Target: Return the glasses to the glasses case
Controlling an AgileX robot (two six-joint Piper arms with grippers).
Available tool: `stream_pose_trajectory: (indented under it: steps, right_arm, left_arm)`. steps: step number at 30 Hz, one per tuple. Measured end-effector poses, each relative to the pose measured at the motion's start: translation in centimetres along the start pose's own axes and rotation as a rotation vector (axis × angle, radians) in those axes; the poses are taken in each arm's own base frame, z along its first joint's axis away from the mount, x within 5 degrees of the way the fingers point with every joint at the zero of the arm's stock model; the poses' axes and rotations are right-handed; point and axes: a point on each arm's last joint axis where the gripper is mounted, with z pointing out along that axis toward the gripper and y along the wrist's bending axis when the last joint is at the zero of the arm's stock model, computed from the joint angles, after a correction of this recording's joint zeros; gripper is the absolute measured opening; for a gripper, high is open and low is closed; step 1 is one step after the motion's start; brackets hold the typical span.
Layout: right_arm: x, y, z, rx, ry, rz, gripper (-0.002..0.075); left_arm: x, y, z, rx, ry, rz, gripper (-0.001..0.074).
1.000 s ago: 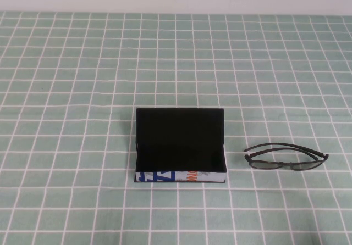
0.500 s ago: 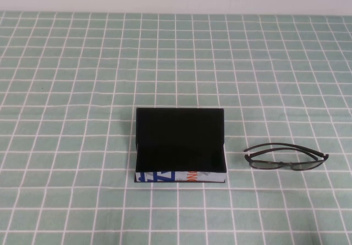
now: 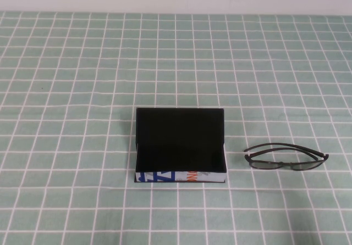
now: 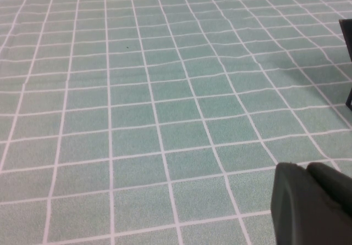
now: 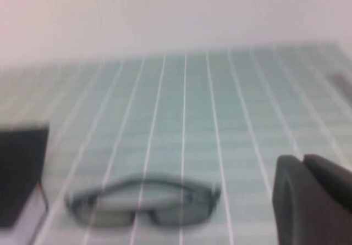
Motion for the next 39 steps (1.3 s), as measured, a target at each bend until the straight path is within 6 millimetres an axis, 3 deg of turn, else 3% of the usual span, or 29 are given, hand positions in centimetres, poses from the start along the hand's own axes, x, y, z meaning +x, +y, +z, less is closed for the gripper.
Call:
stream_pose_trajectory:
  steps: [8,18,25,29,33,39]
  right_arm:
    - [-3.0,-0.5,-0.5,0.052,-0.340,0.019,-0.0011]
    - [-7.1,-1.1,-3.2,0.131,-0.837,0.033,-0.0011]
    - [-13.8,0.0,-7.0,0.090,-1.057,0.041,-0.0011]
    - [-18.1,1.2,-9.9,0.025,-1.061,0.041,-0.0011]
    - [-21.8,2.5,-12.0,-0.042,-0.951,0.016,-0.0011]
    - [-26.3,4.1,-9.6,-0.106,-0.583,-0.026,-0.0011]
  left_arm:
    - [0.0,0.0,0.0,0.000,0.000,0.000,-0.0002]
    - [0.0,0.0,0.0,0.000,0.000,0.000,-0.0002]
    - [0.0,0.0,0.0,0.000,0.000,0.000,-0.0002]
    - [0.0,0.0,0.0,0.000,0.000,0.000,-0.0002]
    - [0.0,0.0,0.0,0.000,0.000,0.000,-0.0002]
    - [0.0,0.0,0.0,0.000,0.000,0.000,-0.0002]
